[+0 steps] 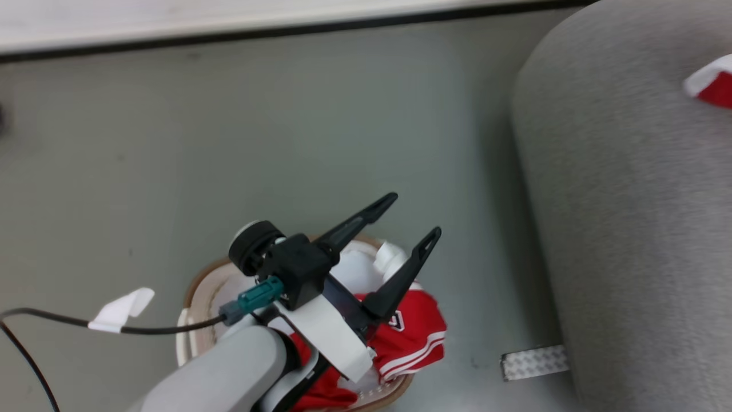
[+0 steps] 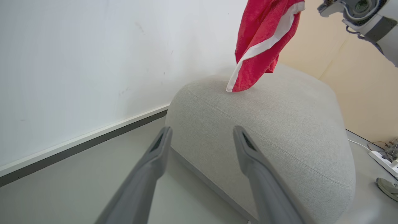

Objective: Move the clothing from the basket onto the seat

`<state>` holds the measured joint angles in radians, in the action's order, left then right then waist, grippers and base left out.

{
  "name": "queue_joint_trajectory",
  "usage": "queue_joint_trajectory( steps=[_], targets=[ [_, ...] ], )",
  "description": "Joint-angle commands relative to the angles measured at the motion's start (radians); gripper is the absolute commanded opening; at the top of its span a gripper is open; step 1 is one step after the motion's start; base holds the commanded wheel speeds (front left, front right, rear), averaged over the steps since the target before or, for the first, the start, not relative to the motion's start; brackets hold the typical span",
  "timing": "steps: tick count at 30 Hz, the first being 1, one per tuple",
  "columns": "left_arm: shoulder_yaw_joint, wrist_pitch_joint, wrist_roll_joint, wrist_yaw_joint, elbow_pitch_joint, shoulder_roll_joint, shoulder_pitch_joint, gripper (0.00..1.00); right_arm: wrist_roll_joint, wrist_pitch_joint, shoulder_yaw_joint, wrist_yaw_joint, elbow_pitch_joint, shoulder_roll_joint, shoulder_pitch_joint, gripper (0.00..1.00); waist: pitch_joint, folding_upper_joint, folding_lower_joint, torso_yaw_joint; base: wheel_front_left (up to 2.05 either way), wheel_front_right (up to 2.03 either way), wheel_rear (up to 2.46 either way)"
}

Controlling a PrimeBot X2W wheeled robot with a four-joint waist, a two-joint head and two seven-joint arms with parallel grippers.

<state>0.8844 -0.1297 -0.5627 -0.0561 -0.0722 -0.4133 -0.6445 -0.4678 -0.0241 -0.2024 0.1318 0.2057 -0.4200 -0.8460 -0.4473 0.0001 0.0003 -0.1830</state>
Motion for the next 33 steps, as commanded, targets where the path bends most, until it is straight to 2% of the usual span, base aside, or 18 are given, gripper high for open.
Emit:
queue_joint_trajectory(
  steps=[1, 5, 6, 11, 15, 16, 17, 18, 24, 27, 33],
  targets=[
    [-0.009, -0.01, 0.007, 0.002, 0.0, 0.001, -0.021, 1.0, 0.042, 0.008, -0.019, -0.002, 0.062, -0.017, -0.039, 0.0, -0.127, -0.0001, -0.0003, 0.108, 0.0, 0.0, 0.0],
    [-0.016, -0.025, 0.008, 0.007, 0.017, -0.009, -0.028, 1.0, 0.132, 0.022, -0.058, -0.002, 0.22, -0.032, -0.08, 0.0, -0.168, -0.0001, -0.0003, 0.132, 0.0, 0.0, 0.0],
    [-0.016, -0.025, 0.008, 0.007, 0.017, -0.009, -0.028, 1.0, 0.132, 0.022, -0.058, -0.002, 0.22, -0.032, -0.08, 0.0, -0.168, -0.0001, -0.0003, 0.132, 0.0, 0.0, 0.0],
    [-0.028, -0.045, -0.007, 0.008, 0.038, -0.013, -0.026, 1.0, 0.211, 0.144, -0.102, -0.002, 0.457, -0.018, -0.074, 0.0, -0.172, -0.0001, -0.0003, 0.14, 0.0, 0.0, 0.0],
    [-0.037, -0.054, -0.018, 0.003, 0.051, -0.016, -0.019, 1.0, 0.237, 0.176, -0.106, -0.002, 0.557, -0.026, -0.069, 0.0, -0.149, -0.0001, -0.0003, 0.133, 0.0, 0.0, 0.0],
    [-0.04, -0.056, -0.019, 0.002, 0.054, -0.018, -0.017, 1.0, 0.237, 0.171, -0.099, -0.002, 0.572, -0.021, -0.068, 0.21, -0.14, -0.0001, -0.0003, 0.13, 0.0, 0.0, 0.0],
    [-0.041, -0.058, -0.021, -0.001, 0.057, -0.02, -0.013, 1.0, 0.239, 0.162, -0.092, -0.002, 0.581, -0.023, -0.066, 0.56, -0.13, -0.0001, -0.0003, 0.125, 0.0, 0.0, 0.0],
    [-0.042, -0.058, -0.023, -0.003, 0.06, -0.022, -0.007, 1.0, 0.241, 0.155, -0.082, -0.002, 0.588, -0.026, -0.063, 1.0, -0.118, -0.0001, -0.0003, 0.12, 0.0, 0.0, 0.0],
    [-0.043, -0.066, -0.049, -0.021, 0.089, -0.022, 0.044, 1.0, 0.246, 0.168, 0.016, -0.002, 0.627, -0.036, -0.021, 1.0, 0.004, -0.0001, -0.0003, 0.081, 0.0, 0.0, 0.0],
    [-0.055, -0.077, -0.066, -0.039, 0.104, -0.023, 0.08, 1.0, 0.258, 0.2, 0.103, -0.002, 0.625, -0.042, 0.018, 1.0, 0.08, -0.0001, -0.0003, 0.063, 0.0, 0.0, 0.0],
    [-0.115, -0.106, -0.118, -0.087, 0.112, -0.046, 0.157, 1.0, 0.178, 0.166, 0.2, -0.002, 0.499, -0.064, 0.105, 1.0, 0.225, -0.0001, -0.0003, 0.059, 0.0, 0.0, 0.0]
  ],
)
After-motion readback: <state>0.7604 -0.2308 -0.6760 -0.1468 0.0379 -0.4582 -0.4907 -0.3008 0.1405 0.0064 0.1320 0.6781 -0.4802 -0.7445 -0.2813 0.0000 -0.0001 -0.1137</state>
